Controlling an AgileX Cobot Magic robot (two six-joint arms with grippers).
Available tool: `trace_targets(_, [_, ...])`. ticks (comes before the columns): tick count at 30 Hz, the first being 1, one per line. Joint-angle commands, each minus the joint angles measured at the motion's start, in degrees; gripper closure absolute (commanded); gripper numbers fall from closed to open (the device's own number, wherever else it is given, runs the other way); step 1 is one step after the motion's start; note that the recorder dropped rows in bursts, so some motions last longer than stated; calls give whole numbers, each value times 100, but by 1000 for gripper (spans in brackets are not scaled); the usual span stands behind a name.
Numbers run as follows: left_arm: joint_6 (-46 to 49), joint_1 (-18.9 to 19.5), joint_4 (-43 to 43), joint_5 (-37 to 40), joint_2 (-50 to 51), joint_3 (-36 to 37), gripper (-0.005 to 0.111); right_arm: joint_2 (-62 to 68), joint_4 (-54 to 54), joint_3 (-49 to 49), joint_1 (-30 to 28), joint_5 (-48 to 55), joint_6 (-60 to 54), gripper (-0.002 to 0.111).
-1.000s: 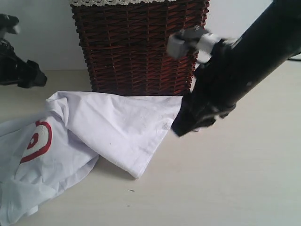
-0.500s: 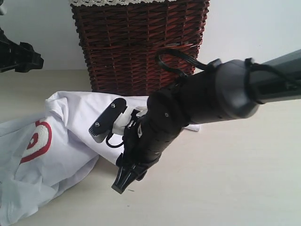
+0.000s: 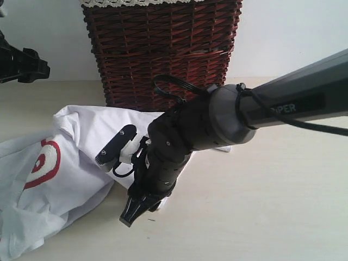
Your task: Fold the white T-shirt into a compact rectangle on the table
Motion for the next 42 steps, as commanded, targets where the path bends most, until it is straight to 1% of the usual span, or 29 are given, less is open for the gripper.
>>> trace_targets(1, [-14, 6, -66, -36, 1, 24, 44, 121, -1073, -30, 5, 332, 769, 96])
trace_targets(2, [-14, 6, -66, -36, 1, 24, 44, 76, -1280, -30, 5, 508, 793, 106])
trace_targets(3, [-14, 6, -66, -36, 1, 24, 44, 22, -1400, -30, 5, 643, 824, 108])
trace_targets(6, [-14, 6, -65, -47, 1, 24, 44, -353, -1516, -30, 5, 1022, 824, 108])
trace_targets(15, [-14, -5, -79, 123, 1, 24, 44, -2068, -1443, -77, 5, 2102, 757, 108])
trace_targets(17, [-14, -5, -79, 164, 1, 24, 44, -2443, -1175, -226, 5, 2576, 498, 108])
trace_targets(21, [-14, -15, -79, 234, 1, 24, 44, -2928, -490, -635, 5, 3121, -93, 108])
trace_targets(23, [-14, -15, -118, 299, 1, 24, 44, -3050, -464, -844, 5, 3290, -267, 108])
trace_targets(26, [-9, -15, -199, 557, 1, 24, 44, -3092, -901, -1090, -5, 3485, -200, 108])
trace_targets(29, [434, -152, -256, 1108, 1, 24, 47, -3057, -1627, -1121, -18, 3761, 22, 108])
trace_targets(33, [1412, -573, -594, 1857, 1, 24, 62, -3044, -1834, -1121, -248, 4166, 176, 108])
trace_targets(35, [1538, -757, -594, 2058, -11, 24, 66, -3108, -1846, -1121, -375, 4196, 216, 108])
trace_targets(38, [1461, -882, -594, 2250, -185, 24, 63, -3169, -1914, -1121, -486, 4083, 358, 108])
trace_targets(42, [1254, -882, -657, 2636, -746, 24, 55, -3169, -2035, -1121, -570, 4004, 448, 108])
